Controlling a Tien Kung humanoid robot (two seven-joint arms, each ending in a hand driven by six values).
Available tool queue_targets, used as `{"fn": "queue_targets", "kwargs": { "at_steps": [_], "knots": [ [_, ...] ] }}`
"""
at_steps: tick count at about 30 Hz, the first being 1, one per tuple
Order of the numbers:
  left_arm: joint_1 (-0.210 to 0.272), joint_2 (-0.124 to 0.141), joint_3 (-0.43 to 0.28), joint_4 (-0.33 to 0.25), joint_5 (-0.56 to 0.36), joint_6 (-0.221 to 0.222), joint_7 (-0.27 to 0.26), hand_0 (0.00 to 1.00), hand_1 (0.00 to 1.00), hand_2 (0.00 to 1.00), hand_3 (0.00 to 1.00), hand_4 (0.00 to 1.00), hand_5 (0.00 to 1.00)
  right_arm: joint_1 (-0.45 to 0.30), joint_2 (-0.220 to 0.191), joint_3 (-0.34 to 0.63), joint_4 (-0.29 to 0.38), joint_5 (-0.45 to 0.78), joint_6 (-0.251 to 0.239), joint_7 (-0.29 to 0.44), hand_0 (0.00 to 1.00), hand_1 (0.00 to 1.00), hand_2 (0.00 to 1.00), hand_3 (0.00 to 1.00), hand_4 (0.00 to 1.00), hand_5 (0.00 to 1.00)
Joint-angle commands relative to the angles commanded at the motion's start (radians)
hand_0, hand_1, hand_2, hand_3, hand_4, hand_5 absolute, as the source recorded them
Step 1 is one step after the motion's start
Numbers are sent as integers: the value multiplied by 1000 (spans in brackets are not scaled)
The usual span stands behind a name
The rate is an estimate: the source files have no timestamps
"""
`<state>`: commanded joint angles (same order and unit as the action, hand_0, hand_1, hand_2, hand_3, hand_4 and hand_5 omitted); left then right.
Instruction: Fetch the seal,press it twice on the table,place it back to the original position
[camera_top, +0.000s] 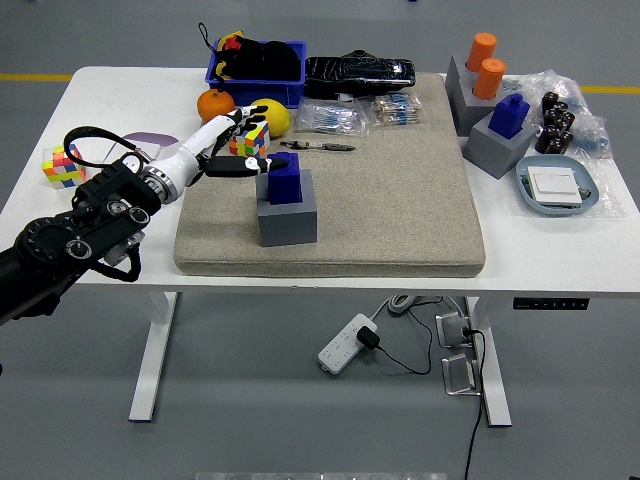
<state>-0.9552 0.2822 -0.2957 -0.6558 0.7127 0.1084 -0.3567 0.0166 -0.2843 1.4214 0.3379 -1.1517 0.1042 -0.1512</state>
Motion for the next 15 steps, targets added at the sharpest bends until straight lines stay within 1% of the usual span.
{"fn": "queue_targets", "kwargs": {
  "at_steps": [4,6,10,11,15],
  "knots": [
    [10,32,-21,24,-25,7,-28,998,998,998,998,998,509,-1,-2,2,-2,-3,0,0,819,719,688,698,734,507],
    [19,50,-27,43,-30,8,-31,998,998,998,998,998,509,-1,-3,2,-3,-4,0,0,819,719,688,698,734,507],
    [27,68,-6,88,-47,22,-32,998,998,998,998,998,509,0,-2,3,-5,-7,0,0,819,719,688,698,734,507],
    [29,72,3,104,-55,27,-32,972,998,998,998,998,438,1,-1,3,-5,-6,0,0,819,719,688,698,734,507],
    [35,82,35,173,-75,44,-27,972,998,998,998,998,438,2,1,3,-5,-6,0,1,819,719,688,698,734,507]
  ]
}}
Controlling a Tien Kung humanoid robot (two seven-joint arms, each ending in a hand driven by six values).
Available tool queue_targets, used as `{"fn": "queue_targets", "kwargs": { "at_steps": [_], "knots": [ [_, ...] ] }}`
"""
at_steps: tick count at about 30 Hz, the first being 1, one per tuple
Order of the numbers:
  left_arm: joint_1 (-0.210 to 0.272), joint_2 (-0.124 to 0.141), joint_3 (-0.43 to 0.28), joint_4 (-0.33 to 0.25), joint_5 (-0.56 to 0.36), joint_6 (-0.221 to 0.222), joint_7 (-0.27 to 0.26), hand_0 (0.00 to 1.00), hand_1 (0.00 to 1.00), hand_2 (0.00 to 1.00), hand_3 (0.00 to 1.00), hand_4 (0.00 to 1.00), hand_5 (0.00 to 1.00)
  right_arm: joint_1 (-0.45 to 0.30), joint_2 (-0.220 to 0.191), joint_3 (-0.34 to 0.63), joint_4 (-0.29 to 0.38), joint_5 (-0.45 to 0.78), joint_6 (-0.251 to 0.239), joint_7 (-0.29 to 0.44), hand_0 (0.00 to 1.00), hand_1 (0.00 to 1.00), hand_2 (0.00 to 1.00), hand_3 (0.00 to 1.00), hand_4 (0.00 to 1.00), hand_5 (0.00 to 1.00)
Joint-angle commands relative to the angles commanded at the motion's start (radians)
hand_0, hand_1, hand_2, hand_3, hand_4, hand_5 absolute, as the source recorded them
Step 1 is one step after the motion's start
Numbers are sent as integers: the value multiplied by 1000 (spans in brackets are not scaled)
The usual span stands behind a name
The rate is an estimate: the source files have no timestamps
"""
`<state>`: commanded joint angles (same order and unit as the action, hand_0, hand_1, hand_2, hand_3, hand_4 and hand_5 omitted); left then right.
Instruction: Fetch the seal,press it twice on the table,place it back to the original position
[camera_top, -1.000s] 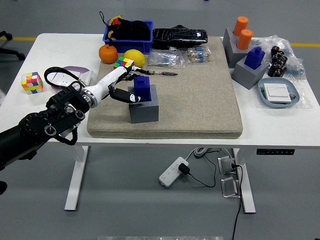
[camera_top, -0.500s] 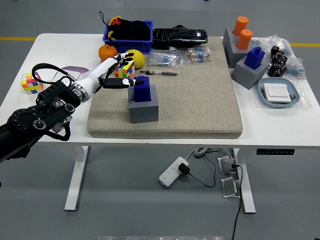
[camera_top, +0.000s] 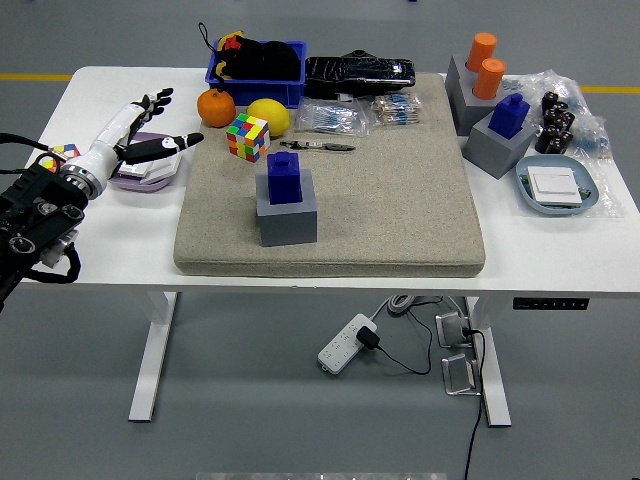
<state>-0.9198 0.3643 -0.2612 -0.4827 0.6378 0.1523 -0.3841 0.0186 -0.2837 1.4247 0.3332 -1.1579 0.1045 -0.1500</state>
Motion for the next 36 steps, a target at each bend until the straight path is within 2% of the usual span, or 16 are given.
{"fn": "queue_targets", "kwargs": {
  "at_steps": [1,6,7,11,19,24,25,36],
  "knots": [
    [1,1,11,23,-8,4,2,940,993,995,998,998,354,0,0,-1,0,0,0,0,819,719,688,699,735,506],
    [8,12,50,93,-44,15,16,940,993,995,998,998,354,-5,0,-1,-1,-1,0,-1,819,719,688,699,735,506],
    [11,16,51,101,-45,16,19,924,969,980,978,985,261,-7,0,0,-1,-2,0,-2,819,719,688,699,735,508],
    [22,28,40,114,-42,20,22,924,969,980,978,985,261,-10,1,6,-1,-3,-1,-2,819,719,688,699,735,508],
    [24,33,36,132,-47,21,29,918,961,975,971,994,263,-11,4,11,0,-4,-1,-2,818,719,688,699,736,508],
    [20,33,36,132,-44,22,30,915,958,973,968,998,282,-8,4,15,0,-4,-2,-2,818,719,688,699,736,508],
    [19,33,36,132,-46,22,30,914,954,973,967,998,310,-7,4,15,0,-4,-2,-2,819,719,687,699,735,508],
    [12,47,31,136,-51,24,28,913,955,972,967,986,283,-5,1,21,-3,-5,-3,-4,819,719,688,698,736,508]
  ]
}}
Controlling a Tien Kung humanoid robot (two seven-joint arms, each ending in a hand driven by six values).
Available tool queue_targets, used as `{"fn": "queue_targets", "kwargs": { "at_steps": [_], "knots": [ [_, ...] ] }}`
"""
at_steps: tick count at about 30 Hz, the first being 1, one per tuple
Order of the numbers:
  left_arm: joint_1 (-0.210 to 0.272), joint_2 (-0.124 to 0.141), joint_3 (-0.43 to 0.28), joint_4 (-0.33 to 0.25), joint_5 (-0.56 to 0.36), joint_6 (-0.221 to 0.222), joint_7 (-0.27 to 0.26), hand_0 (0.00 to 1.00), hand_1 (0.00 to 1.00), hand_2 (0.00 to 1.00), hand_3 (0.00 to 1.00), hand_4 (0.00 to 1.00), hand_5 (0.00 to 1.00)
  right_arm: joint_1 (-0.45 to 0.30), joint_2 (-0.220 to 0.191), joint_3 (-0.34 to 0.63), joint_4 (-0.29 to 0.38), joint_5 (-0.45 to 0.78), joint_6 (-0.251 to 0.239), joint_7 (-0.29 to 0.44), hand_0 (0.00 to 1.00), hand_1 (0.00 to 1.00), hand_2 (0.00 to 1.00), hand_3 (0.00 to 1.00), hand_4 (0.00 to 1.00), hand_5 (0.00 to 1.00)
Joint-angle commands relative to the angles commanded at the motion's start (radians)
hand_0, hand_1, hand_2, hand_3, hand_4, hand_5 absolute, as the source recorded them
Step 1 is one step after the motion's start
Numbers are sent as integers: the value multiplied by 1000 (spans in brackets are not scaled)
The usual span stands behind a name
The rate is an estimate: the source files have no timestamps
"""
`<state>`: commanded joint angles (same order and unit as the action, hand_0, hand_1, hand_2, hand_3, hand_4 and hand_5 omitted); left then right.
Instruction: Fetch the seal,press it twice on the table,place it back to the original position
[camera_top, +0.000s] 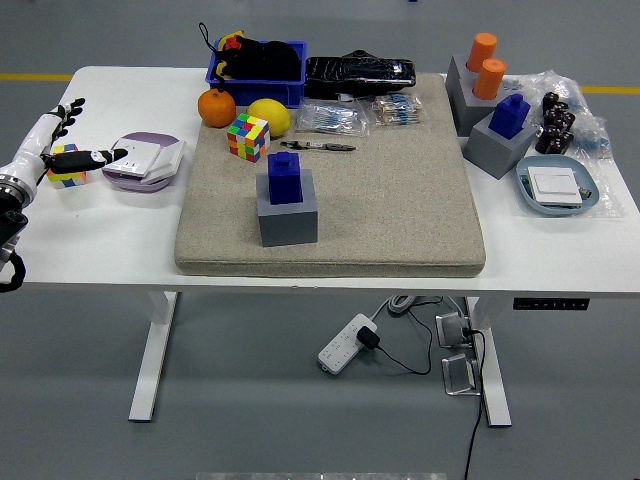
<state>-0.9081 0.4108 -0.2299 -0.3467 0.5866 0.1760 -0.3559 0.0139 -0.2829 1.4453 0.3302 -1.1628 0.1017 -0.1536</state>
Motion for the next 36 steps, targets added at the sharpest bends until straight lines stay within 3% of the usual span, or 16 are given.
{"fn": "queue_targets", "kwargs": {
  "at_steps": [36],
  "knots": [
    [-25,10,2,3,-2,1,-1,913,953,971,964,960,272,1,-4,2,1,3,1,-1,819,719,689,698,735,510]
  ]
}}
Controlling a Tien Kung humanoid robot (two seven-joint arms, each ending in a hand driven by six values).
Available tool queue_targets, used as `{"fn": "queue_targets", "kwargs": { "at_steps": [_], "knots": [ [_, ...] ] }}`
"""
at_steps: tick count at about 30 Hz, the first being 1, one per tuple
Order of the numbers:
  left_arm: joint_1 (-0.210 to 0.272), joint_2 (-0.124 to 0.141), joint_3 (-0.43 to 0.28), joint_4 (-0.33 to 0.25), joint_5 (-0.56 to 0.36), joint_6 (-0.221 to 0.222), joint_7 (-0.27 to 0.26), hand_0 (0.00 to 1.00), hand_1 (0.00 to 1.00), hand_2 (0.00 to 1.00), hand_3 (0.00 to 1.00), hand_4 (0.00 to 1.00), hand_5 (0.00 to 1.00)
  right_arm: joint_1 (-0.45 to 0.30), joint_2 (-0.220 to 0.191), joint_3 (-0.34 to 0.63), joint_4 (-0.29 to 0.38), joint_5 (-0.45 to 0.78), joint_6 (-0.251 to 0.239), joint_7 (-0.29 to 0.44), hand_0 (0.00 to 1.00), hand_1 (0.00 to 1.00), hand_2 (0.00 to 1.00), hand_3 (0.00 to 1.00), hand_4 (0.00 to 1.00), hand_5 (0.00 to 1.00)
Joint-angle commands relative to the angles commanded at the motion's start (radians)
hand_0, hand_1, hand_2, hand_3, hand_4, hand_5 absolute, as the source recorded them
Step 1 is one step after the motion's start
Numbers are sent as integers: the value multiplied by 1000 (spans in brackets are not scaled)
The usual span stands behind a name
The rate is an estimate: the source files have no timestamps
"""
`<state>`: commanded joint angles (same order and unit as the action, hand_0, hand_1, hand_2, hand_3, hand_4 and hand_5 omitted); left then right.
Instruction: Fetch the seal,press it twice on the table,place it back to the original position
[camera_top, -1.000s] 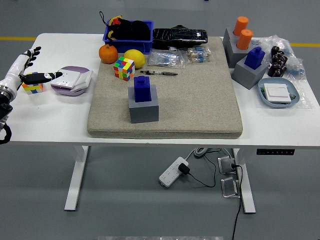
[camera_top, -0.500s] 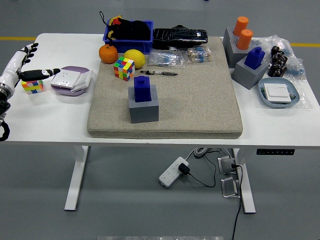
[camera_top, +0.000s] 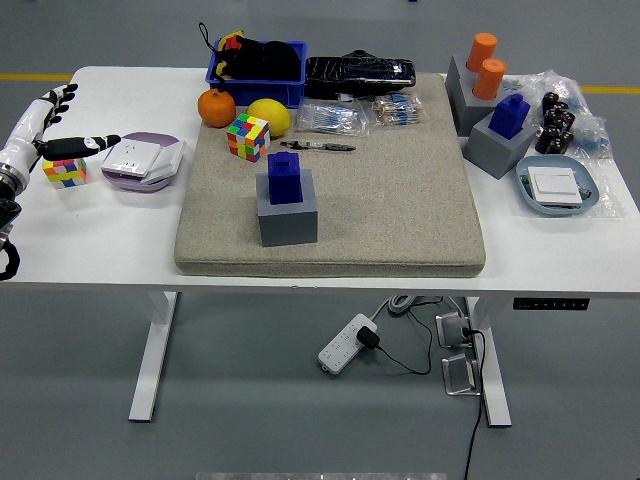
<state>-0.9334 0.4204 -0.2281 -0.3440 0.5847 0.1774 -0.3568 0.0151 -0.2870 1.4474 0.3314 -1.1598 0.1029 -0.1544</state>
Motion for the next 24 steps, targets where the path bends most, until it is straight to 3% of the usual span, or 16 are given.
{"fn": "queue_targets", "kwargs": {
  "at_steps": [24],
  "knots": [
    [-5,5,11,-2,0,0,1,912,950,971,961,942,286,0,-4,-8,-2,3,0,-2,819,719,688,698,736,511]
  ]
}}
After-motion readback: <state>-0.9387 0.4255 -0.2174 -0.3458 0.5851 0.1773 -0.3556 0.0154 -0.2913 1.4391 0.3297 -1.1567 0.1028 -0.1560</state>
